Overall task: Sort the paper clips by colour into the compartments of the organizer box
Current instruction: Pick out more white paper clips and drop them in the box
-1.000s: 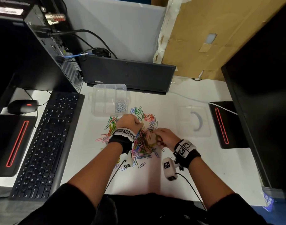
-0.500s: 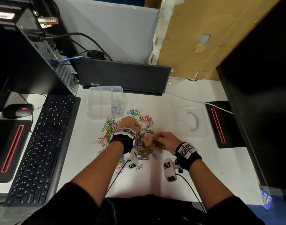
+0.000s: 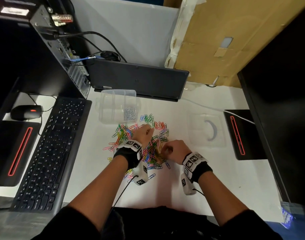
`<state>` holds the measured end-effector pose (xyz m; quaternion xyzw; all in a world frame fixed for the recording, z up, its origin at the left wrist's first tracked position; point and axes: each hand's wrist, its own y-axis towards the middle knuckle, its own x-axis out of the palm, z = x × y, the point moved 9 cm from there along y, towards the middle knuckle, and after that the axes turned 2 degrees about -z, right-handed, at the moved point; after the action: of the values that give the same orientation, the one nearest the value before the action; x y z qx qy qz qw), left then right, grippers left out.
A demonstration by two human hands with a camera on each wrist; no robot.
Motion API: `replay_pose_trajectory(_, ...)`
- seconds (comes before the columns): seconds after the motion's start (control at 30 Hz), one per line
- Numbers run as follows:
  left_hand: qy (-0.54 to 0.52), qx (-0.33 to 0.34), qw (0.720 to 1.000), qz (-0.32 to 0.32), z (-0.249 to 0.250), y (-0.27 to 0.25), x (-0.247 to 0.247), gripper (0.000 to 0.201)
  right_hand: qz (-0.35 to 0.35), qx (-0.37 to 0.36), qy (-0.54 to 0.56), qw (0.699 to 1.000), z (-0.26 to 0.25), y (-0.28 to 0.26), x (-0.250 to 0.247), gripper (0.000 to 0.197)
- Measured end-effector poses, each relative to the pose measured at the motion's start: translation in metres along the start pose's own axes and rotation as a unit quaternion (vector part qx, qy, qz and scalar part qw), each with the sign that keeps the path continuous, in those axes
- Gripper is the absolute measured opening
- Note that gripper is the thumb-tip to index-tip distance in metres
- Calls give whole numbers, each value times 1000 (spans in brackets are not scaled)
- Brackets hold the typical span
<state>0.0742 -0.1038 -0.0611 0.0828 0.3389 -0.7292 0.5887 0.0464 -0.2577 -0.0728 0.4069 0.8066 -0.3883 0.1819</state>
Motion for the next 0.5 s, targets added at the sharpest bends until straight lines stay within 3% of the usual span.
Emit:
replay_pose_trajectory(0.13,-4,-1,1000,-18,-3,-10,10,8,-3,-13,-36,999,-3,1,2,9)
replay_pose_trajectory(0.2,13,11,1000,-25,0,-14,13,21,-2,-11,-28,1000,0,0,-1,6)
replay_pose_trajectory(0.33,99,13,994,-48,8,-18,16,34,12,7,65,998,13,-6,-14,6)
replay_pose_trajectory(0.5,157,-11,987,-4,7,-19,19,19,7,62,214,975,33,-11,-22,5)
